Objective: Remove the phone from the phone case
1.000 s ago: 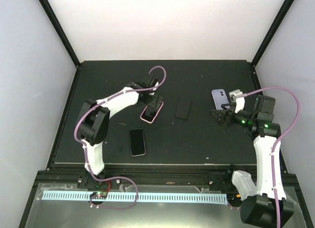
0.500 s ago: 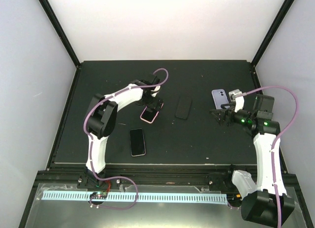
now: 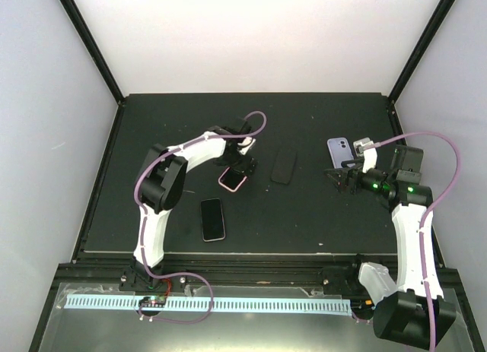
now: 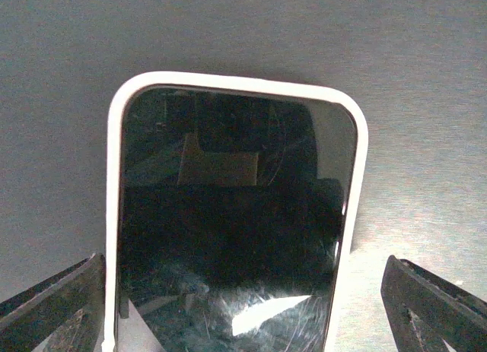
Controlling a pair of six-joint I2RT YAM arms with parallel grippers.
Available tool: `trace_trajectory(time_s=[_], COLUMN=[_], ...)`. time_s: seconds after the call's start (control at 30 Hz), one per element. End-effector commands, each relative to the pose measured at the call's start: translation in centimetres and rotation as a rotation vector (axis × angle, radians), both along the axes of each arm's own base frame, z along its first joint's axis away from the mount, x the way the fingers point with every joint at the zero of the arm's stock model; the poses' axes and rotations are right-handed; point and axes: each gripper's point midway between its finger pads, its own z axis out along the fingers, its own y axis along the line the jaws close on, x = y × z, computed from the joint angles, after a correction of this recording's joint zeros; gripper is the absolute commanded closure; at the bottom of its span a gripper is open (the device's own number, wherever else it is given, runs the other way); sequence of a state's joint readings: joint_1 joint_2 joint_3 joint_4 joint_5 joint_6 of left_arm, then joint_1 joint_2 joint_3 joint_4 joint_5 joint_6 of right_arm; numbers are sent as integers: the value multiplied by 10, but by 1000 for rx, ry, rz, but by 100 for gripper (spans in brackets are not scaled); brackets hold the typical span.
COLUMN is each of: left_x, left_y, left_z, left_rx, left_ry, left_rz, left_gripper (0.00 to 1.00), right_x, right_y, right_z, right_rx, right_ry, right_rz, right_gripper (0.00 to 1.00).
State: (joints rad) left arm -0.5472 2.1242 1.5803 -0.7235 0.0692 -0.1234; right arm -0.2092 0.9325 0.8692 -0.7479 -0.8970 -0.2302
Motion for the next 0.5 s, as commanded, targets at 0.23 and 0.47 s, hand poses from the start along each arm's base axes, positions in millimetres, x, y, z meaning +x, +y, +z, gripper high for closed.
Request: trace_trajectory(time_s=[0.23, 0.47], left_x=[-87, -130], left_y=[-89, -79], left_z=[18, 51], left_rx=[-141, -148], left_ry=[-39, -84], left_rz=[-422, -383], left_gripper=[2, 9], right_x=[2, 1], right_y=[0, 1], right_z=[8, 9], right_rx=[-19, -11], right_ry=[-41, -40], right_rz=[8, 19], right_gripper=[14, 14])
